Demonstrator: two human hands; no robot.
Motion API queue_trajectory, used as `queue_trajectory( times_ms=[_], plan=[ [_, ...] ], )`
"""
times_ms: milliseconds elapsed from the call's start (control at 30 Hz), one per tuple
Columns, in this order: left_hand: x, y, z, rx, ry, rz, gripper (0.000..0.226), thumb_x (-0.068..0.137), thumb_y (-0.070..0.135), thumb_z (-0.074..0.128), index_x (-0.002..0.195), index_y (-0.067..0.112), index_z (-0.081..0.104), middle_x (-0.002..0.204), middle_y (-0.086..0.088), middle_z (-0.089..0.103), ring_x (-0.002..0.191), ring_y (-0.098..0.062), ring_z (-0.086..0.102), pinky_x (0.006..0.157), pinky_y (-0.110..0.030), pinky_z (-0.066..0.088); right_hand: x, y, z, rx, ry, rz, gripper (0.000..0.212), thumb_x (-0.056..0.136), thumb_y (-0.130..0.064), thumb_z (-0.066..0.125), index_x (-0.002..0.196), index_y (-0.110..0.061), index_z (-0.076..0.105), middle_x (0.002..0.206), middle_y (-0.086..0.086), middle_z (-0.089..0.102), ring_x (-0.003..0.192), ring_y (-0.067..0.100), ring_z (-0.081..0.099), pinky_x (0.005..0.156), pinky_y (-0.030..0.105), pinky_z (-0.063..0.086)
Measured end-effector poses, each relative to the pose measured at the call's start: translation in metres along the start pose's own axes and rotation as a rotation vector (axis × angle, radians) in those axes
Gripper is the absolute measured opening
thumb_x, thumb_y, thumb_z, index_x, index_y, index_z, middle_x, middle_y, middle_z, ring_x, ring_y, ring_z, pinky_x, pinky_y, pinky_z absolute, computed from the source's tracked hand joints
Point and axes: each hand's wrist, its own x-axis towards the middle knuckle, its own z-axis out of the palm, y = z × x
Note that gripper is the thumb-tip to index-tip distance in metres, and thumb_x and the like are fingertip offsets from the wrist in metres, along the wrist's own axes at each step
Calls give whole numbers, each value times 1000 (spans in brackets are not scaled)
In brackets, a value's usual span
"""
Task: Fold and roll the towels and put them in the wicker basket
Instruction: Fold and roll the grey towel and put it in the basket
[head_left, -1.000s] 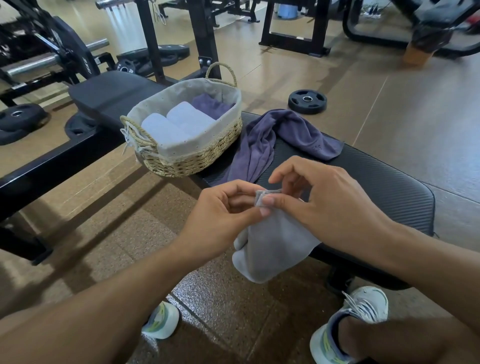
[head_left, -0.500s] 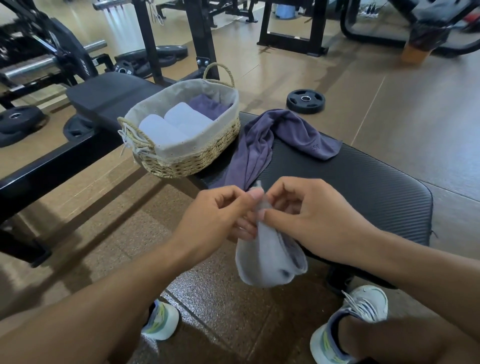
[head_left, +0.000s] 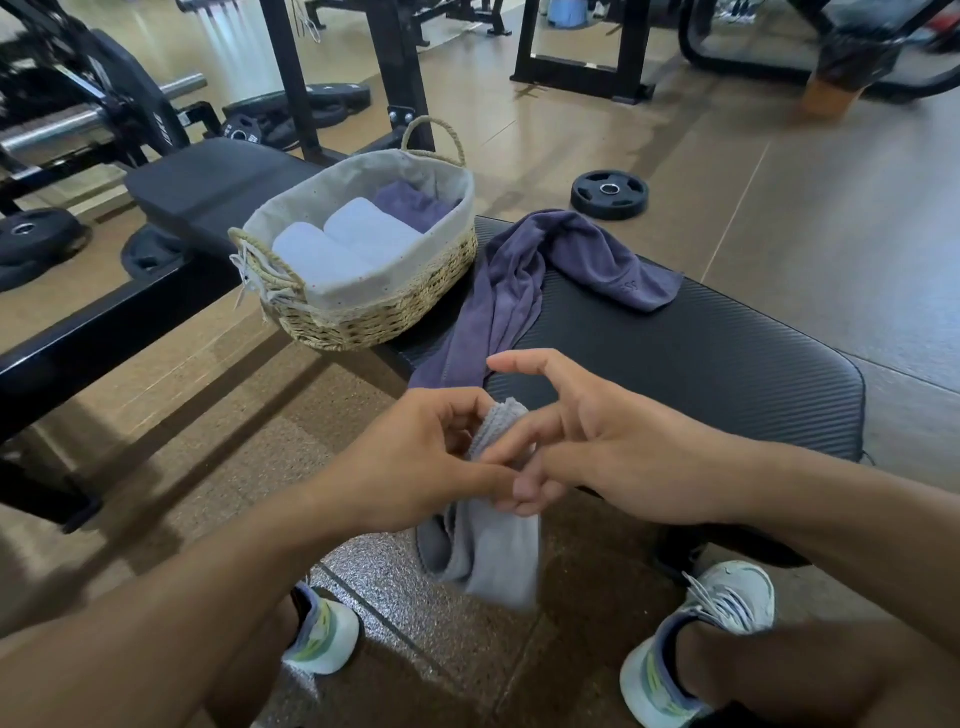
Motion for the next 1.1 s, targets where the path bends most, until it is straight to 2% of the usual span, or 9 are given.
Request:
queue_trajectory(
  times_ms=[133, 233, 333, 433, 600, 700, 833, 933, 1100],
  plan=[
    [-1, 2, 2, 133, -57, 22, 37, 66, 6, 93, 93, 11, 69, 89, -11, 74, 81, -25, 71, 78, -36, 54, -2, 0, -6, -38, -27, 26, 73, 94, 11, 42, 150, -31, 23, 93, 8, 76, 91, 31, 75, 89, 43, 61],
    [-2, 1, 1, 192, -86, 51, 32, 72, 6, 90, 97, 8, 70, 94, -7, 76, 93, -27, 71, 84, -41, 55, 0, 4, -18, -218, 74, -1, 60, 94, 4, 51, 143, -28, 37, 75, 4, 69, 81, 28, 74, 84, 43, 61],
    [-1, 0, -4, 177, -93, 63, 29, 76, 8, 87, 101, 9, 73, 99, -7, 77, 97, -28, 73, 89, -47, 55, 1, 4, -34, -490, 59, 0, 54, 88, -28, 77, 135, -38, 53, 95, -4, 70, 91, 15, 69, 90, 44, 55],
    [-3, 1, -4, 78, -63, 71, 30, 77, 0, 84, 104, 7, 74, 101, -7, 78, 96, -22, 74, 90, -36, 58, 1, 8, -35, -554, -66, 9, 53, 77, -50, 83, 125, -39, 63, 119, -14, 65, 112, 5, 64, 98, 41, 52],
    [-1, 2, -9, 148, 82, 141, 39, 80, -2, 81, 112, 19, 71, 104, 0, 76, 96, -21, 72, 89, -37, 58, 6, 19, -35, -488, 106, -130, 33, 82, -44, 80, 87, -15, 64, 86, 8, 71, 83, 31, 68, 79, 57, 52],
    [0, 3, -21, 329, 102, 155, 54, 78, -3, 80, 119, 29, 66, 106, 14, 72, 99, -9, 68, 89, -27, 55, 7, 21, -42, -378, 190, -165, 28, 82, -40, 80, 83, -19, 61, 86, 8, 74, 84, 35, 69, 78, 59, 55],
    [0, -1, -33, 388, 163, 117, 52, 81, 0, 77, 120, 33, 65, 104, 14, 70, 99, -9, 67, 89, -35, 56, 7, 23, -51, -235, 225, -156, 31, 78, -40, 79, 88, -18, 61, 90, 9, 77, 89, 38, 72, 85, 60, 55],
    [0, -2, -34, 343, 251, 144, 51, 83, -8, 70, 117, 29, 67, 101, 8, 75, 95, -15, 72, 87, -41, 58, 8, 24, -53, -205, 244, -126, 29, 83, -30, 77, 94, -11, 59, 87, 5, 78, 80, 21, 74, 81, 50, 57],
    [0, 2, -33, 303, 306, 133, 53, 86, -13, 56, 116, 30, 68, 90, 8, 77, 77, -18, 69, 65, -21, 50, 10, 21, -52, -200, 272, -51, 19, 89, -22, 75, 94, -13, 59, 83, -1, 80, 75, 9, 74, 72, 28, 52]
  ],
)
